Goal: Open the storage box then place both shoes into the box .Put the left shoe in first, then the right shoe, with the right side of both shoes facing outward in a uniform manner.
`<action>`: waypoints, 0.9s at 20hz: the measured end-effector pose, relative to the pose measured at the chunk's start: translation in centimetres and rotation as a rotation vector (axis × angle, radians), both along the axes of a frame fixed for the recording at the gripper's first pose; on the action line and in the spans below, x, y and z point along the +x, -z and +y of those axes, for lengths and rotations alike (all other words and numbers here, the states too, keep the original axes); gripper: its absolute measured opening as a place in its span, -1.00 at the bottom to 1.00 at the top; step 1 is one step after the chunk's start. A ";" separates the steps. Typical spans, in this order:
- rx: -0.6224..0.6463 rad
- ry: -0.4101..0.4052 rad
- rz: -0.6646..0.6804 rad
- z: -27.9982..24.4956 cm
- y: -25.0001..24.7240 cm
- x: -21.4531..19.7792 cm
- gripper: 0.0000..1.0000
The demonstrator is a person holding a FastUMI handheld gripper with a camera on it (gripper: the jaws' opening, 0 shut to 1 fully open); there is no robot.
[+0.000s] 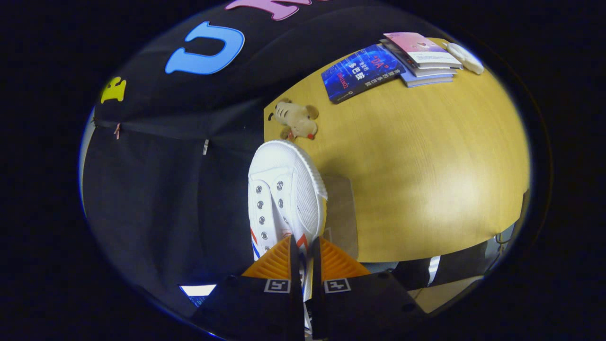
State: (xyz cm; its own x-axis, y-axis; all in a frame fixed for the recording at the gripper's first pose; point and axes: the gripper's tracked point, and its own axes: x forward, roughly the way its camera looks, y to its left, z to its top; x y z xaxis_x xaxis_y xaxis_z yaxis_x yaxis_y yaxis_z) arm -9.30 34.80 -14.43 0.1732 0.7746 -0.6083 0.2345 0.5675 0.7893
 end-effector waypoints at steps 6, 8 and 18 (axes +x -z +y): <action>-0.054 -0.083 0.026 6.7 1.5 -2.5 -0.78; -0.083 -0.112 0.014 7.6 2.4 -2.9 -0.78; -0.050 -0.122 -0.028 9.3 3.1 -1.6 0.32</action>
State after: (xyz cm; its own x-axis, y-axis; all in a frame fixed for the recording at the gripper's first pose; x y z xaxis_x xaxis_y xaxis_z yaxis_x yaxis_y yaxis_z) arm -10.90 44.08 -17.53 0.0970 0.7600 -0.6426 0.1402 0.6288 0.7648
